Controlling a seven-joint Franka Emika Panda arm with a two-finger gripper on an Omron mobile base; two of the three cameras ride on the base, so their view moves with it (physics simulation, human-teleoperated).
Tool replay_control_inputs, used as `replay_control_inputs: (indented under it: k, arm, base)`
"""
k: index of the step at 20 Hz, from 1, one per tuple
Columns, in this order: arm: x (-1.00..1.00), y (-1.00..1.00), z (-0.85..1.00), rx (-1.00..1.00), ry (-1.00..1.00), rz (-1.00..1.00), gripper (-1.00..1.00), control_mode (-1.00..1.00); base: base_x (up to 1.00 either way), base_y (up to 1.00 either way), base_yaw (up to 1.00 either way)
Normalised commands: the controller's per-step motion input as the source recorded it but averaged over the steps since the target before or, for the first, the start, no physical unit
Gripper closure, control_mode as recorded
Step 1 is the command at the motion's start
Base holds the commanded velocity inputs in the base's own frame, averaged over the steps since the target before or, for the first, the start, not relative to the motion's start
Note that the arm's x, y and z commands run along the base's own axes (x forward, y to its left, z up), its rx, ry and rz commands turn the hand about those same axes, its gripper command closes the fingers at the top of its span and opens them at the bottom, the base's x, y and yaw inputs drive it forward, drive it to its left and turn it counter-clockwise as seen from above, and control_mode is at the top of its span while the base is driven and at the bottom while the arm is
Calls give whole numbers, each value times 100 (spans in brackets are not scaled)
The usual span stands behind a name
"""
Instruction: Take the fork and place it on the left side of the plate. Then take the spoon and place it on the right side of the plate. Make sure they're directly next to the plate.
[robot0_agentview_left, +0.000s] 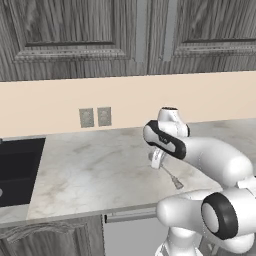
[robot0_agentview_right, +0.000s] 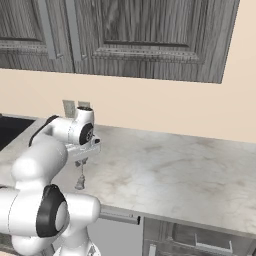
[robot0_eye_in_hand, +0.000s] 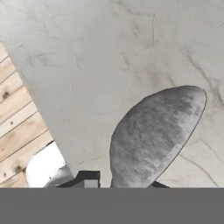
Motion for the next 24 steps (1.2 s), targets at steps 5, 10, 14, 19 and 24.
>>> replay_control_inputs:
  k: [5, 10, 14, 19, 24]
  arm:
    - [39, 19, 0, 7, 8, -4, 100, -100]
    - [18, 11, 0, 0, 8, -4, 100, -100]
    - [0, 0, 0, 0, 0, 0, 100, -100]
    - [0, 0, 0, 0, 0, 0, 100, -100]
    - [0, 0, 0, 0, 0, 0, 100, -100]
  base:
    - [0, 0, 0]
    - [0, 0, 0]
    - [0, 0, 0]
    - [0, 0, 0]
    - [0, 0, 0]
